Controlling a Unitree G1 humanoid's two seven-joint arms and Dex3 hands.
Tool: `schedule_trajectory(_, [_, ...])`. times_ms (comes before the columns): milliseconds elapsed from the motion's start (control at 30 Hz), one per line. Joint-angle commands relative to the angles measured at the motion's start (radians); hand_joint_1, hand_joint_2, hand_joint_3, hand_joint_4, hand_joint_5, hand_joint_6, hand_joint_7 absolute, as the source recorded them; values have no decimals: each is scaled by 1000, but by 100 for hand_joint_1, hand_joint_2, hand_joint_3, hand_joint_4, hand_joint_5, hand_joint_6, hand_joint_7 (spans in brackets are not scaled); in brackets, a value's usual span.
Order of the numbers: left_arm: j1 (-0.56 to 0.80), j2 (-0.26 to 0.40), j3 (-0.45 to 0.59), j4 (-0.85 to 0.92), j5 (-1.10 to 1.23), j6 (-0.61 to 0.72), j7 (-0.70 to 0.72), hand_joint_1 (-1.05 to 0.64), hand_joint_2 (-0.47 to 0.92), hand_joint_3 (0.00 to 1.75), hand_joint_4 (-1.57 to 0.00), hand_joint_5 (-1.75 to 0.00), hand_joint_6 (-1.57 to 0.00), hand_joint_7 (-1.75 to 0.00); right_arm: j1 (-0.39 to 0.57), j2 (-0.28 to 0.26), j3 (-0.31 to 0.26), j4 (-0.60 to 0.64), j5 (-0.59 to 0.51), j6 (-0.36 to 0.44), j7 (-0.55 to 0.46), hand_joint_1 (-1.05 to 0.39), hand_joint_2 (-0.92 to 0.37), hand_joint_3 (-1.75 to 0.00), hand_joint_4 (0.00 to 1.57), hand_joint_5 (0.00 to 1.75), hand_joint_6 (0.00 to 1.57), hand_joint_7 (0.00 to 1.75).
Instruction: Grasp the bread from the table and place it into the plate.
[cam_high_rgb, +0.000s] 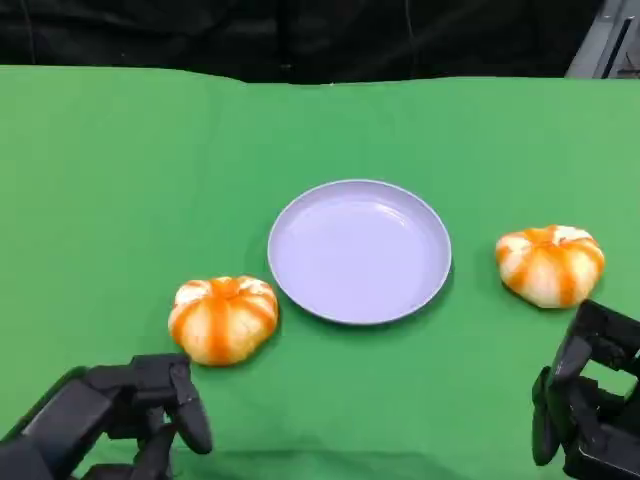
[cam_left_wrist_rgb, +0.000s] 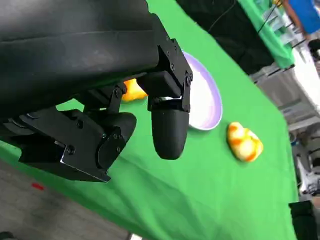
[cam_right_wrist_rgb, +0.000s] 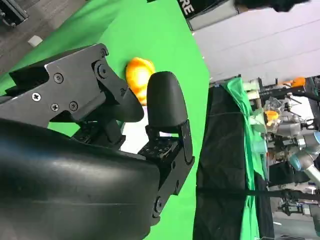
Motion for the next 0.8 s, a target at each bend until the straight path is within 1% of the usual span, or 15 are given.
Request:
schedule_trajectory(33, [2,-6,7,11,1,-19,21,21,68,88,-72,-135,-78,-97,-2,-11,-7,-9,10,1,3,0,-64,-122,95,175,65,175])
schedule_trajectory(167, [2,-7,8,12,1,-22,21,20,70,84,-72,-130,-80,-90,-2,-11,-8,-9,10,2,3,0,-64,-122,95,175,65,175])
schedule_trajectory(200, [-65,15,-41,83,231,-116,158,20,70,83,-72,-130,-80,-90,-1,-9,-4,-9,6,0,1,0,-64,-122,95,175,65,175])
schedule_trajectory(233, [-116,31,-77,138,406,-189,262,-39,79,57,-30,-69,-49,-52,0,-8,-2,-8,4,-2,1,0,-64,-122,95,175,65,175])
schedule_trajectory(267, [-150,41,-102,178,527,-241,337,-59,85,39,-15,-42,-43,-31,0,-7,0,-8,2,-3,0,0,-64,-122,95,175,65,175])
schedule_trajectory(300, [-168,45,-116,203,595,-270,381,-70,89,30,-8,-29,-39,-20,1,-6,1,-8,1,-3,0,0,-65,-122,95,175,65,175])
schedule_trajectory(333, [-170,43,-118,211,606,-278,394,-76,91,24,-3,-20,-37,-13,1,-6,0,-8,1,-3,0,0,-65,-122,94,175,65,175])
schedule_trajectory(400, [-191,41,-129,243,651,-292,434,-79,92,22,-1,-16,-37,-9,2,-6,2,-11,-5,-6,0,0,-65,-121,94,175,64,175])
schedule_trajectory(467, [-218,41,-141,282,698,-309,478,-85,92,22,0,-10,-38,-6,5,-7,5,-15,-13,-9,-2,-1,-64,-121,94,175,64,175])
schedule_trajectory(567, [-229,41,-146,307,720,-327,508,-86,92,23,0,-9,-38,-5,6,-7,6,-16,-15,-10,-2,-1,-64,-122,94,175,64,175])
schedule_trajectory(767, [-231,42,-148,316,725,-335,519,-86,92,23,0,-9,-39,-4,6,-7,6,-16,-15,-11,-2,-1,-63,-122,94,175,64,175])
schedule_trajectory(800, [-259,46,-160,345,752,-326,520,-86,92,23,0,-8,-39,-3,6,-8,5,-18,-14,-5,-4,-1,-63,-122,94,175,64,175])
